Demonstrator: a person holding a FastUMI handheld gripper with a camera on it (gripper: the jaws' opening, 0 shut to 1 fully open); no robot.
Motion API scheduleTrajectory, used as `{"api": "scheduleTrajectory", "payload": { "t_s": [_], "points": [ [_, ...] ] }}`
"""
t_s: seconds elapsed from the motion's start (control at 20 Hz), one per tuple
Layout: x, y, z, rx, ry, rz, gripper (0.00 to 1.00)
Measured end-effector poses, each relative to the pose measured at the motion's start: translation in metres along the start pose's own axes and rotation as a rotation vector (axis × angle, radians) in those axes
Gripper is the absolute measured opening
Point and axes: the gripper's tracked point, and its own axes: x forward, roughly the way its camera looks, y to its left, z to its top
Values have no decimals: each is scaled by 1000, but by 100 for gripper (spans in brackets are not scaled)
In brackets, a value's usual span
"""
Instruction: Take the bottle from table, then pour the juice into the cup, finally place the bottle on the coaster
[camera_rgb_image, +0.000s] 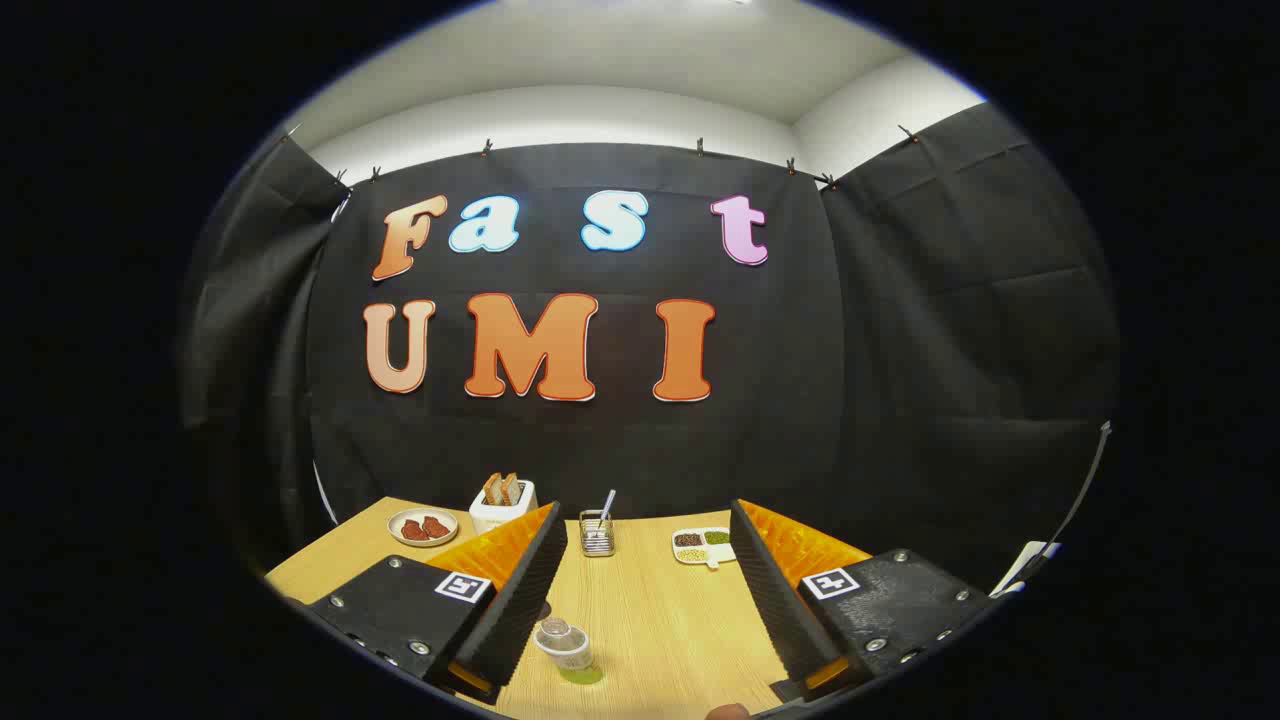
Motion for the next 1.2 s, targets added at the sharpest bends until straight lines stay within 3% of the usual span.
{"api": "scheduleTrajectory", "payload": {
  "t_s": [1.2],
  "points": [
    [10, 18, -15, -25, 11, 44, 97]
  ]
}}
